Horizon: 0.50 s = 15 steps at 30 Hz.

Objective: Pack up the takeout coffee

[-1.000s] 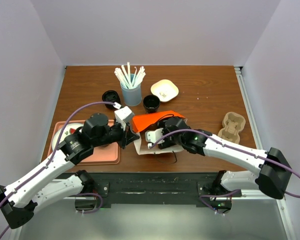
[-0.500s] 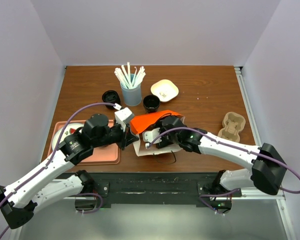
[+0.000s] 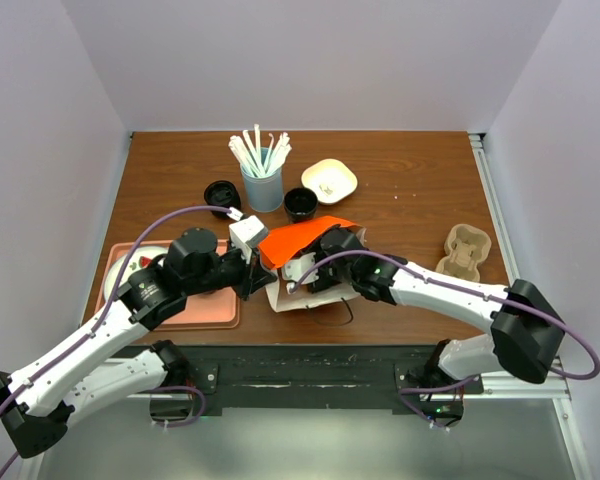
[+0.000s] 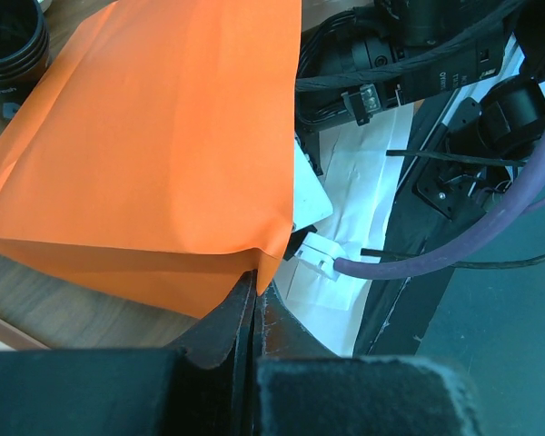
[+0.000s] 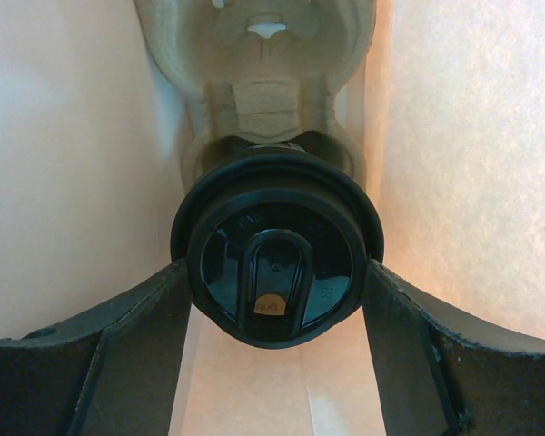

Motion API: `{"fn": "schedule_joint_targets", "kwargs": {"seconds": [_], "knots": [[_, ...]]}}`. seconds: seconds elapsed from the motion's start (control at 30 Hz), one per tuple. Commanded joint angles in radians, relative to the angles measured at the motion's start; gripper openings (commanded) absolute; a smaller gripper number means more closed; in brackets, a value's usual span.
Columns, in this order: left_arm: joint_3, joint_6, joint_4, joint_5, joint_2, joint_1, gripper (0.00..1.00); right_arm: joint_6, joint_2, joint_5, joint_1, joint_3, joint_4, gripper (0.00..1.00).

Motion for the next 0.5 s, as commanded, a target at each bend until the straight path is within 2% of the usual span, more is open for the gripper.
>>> {"fn": "schedule_joint_targets", "kwargs": {"seconds": [0.0,0.23,0.47], "knots": [[0.011,-0.022,0.02,0.05,-0.013,-0.008,0.0,0.009,0.041,-0.022,-0.011,0.0,-0.007,0.43],[0.017,-0.025,0.014,0.054,-0.011,-0.008,0.0,0.008,0.073,-0.001,-0.013,-0.003,0.016,0.43],[0.017,-0.027,0.012,0.054,-0.011,-0.01,0.0,0.031,0.067,0.016,-0.013,-0.023,0.039,0.49]]}}
